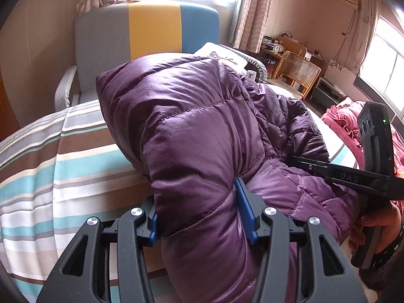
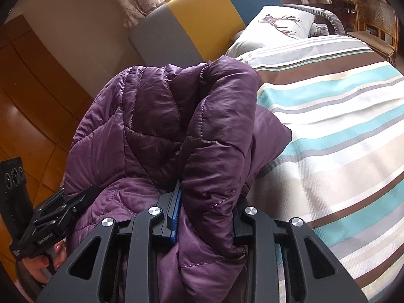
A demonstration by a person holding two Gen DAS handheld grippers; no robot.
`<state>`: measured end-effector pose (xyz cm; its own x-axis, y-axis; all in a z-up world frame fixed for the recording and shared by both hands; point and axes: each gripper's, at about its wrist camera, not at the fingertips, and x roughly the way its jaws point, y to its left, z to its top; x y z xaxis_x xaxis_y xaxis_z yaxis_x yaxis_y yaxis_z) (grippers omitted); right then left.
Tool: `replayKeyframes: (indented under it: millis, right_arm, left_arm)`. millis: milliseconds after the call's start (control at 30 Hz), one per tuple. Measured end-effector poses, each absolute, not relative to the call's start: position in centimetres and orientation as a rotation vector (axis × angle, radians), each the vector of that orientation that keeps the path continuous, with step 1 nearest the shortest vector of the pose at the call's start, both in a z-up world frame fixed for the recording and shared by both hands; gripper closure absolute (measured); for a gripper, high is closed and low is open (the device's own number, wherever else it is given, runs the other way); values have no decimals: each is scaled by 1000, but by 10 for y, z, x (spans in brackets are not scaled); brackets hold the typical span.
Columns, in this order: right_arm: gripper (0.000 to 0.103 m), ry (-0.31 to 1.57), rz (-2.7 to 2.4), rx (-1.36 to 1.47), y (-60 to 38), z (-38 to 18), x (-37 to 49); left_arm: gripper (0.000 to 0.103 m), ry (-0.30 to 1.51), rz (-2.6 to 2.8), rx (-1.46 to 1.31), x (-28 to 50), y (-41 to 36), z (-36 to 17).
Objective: Fold large clothes
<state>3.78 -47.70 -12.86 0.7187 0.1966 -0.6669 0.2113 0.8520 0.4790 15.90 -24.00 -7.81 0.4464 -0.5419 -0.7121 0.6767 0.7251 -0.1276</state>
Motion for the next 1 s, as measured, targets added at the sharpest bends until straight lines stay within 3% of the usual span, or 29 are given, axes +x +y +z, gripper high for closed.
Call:
replayKeyframes:
  millis: [200, 367, 433, 467, 533, 733, 867, 1000]
  right_arm:
    - [83, 708, 56, 582, -468, -117, 36]
    - [81, 728, 48, 601, -465, -118, 45]
    - [65, 756, 8, 588, -466, -125, 47]
    - [62, 764, -10, 575, -466, -129, 46]
    - [41, 788, -35, 562, -467, -134, 46]
    - [23, 912, -14, 663, -473, -156, 63]
    - [24, 975, 124, 847, -492, -187, 84]
    - [54, 959, 216, 872, -493, -193, 93]
  left_arm:
    - [62, 751, -749, 188, 159, -228, -59]
    - [63, 728, -733, 216, 170, -221, -50]
    - [63, 764, -736, 201, 177, -215, -58]
    - [63, 778, -731, 196, 178, -214, -63]
    - [62, 797, -720, 191, 181, -211, -72]
    - [56, 820, -725, 208, 186, -204, -89]
    - [55, 836, -725, 201, 192, -204, -96]
    - [57, 822, -715, 224, 190, -209, -97]
